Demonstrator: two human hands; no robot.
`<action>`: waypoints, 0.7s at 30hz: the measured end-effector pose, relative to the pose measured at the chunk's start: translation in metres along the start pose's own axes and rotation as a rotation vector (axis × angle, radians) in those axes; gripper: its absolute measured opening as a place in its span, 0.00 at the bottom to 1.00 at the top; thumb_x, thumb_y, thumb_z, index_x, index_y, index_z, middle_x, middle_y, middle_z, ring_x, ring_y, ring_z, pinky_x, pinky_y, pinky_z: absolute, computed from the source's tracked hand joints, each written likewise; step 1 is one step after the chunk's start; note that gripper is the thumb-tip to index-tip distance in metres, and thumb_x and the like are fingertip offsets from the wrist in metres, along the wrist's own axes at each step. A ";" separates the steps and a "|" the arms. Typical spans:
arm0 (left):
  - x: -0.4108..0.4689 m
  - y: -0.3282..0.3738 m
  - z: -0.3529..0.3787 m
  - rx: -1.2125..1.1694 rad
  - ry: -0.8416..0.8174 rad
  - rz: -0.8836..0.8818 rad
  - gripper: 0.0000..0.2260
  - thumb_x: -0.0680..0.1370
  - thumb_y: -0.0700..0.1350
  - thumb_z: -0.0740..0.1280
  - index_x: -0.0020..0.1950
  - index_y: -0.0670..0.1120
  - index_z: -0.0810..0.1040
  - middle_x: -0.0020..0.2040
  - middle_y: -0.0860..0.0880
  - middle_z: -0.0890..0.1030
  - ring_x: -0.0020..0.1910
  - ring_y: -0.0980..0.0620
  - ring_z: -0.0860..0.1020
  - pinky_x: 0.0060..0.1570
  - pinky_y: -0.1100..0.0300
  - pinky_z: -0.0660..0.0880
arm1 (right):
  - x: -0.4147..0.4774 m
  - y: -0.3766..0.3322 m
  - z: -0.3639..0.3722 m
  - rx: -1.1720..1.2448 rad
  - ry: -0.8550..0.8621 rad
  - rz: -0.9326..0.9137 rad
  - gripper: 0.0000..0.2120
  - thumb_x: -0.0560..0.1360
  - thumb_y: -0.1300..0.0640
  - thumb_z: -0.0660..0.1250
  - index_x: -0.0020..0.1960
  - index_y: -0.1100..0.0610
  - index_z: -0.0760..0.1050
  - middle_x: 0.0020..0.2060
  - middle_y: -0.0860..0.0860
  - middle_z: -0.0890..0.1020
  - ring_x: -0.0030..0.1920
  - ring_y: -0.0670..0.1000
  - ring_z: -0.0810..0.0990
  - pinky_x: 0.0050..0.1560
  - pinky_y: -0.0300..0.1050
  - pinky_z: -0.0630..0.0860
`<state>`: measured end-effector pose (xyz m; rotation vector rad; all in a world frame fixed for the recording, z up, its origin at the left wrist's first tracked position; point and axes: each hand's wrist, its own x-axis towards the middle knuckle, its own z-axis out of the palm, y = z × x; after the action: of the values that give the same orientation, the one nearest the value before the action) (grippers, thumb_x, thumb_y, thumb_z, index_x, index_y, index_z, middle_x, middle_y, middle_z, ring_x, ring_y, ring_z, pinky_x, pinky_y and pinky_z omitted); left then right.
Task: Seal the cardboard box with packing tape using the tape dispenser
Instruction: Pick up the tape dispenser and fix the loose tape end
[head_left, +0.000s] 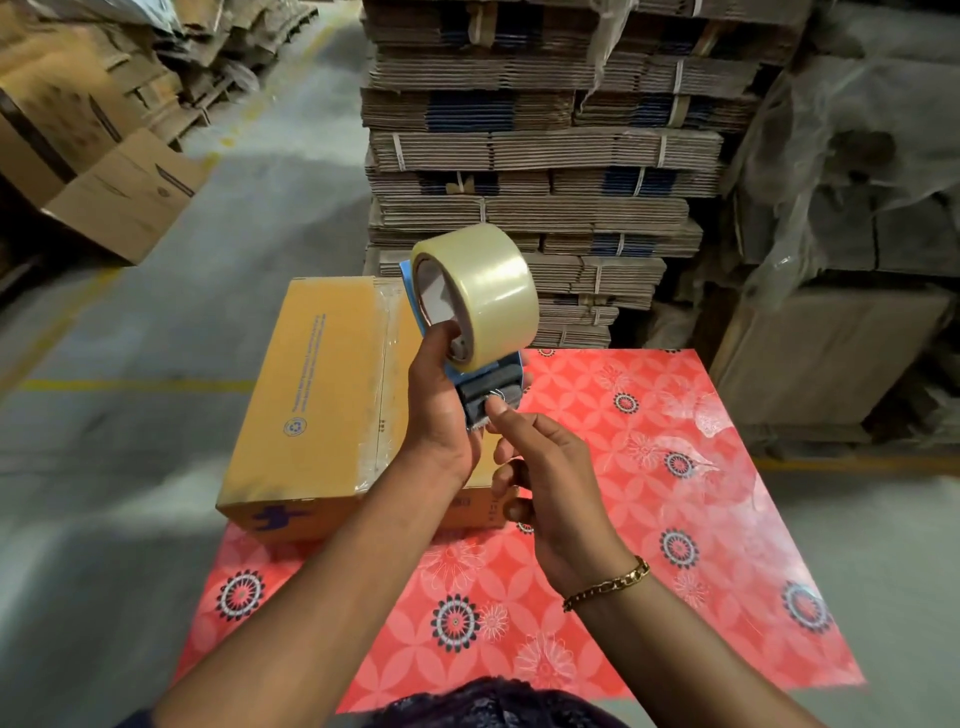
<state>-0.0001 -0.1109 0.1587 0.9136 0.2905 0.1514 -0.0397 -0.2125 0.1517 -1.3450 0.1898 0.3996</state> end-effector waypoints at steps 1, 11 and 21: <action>0.001 -0.001 0.000 0.006 0.000 0.005 0.15 0.68 0.53 0.64 0.39 0.45 0.86 0.35 0.43 0.84 0.33 0.46 0.83 0.47 0.51 0.75 | -0.001 0.001 0.001 0.003 0.013 0.003 0.14 0.74 0.47 0.74 0.40 0.55 0.74 0.29 0.48 0.75 0.23 0.46 0.71 0.23 0.38 0.60; 0.011 -0.008 -0.006 0.071 0.005 -0.019 0.22 0.66 0.54 0.67 0.51 0.39 0.84 0.39 0.39 0.84 0.36 0.42 0.83 0.42 0.54 0.77 | -0.001 0.000 0.000 0.124 -0.098 0.095 0.09 0.77 0.48 0.69 0.45 0.53 0.76 0.32 0.46 0.76 0.24 0.45 0.72 0.26 0.40 0.57; 0.018 -0.013 -0.011 0.056 0.024 -0.092 0.19 0.70 0.53 0.63 0.44 0.40 0.85 0.35 0.41 0.84 0.32 0.44 0.82 0.42 0.53 0.78 | 0.003 0.004 -0.005 0.056 -0.105 0.000 0.10 0.80 0.51 0.66 0.43 0.56 0.77 0.30 0.48 0.75 0.25 0.46 0.70 0.25 0.38 0.59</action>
<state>0.0135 -0.1060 0.1383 0.9530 0.3601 0.0703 -0.0380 -0.2166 0.1457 -1.2661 0.1132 0.4609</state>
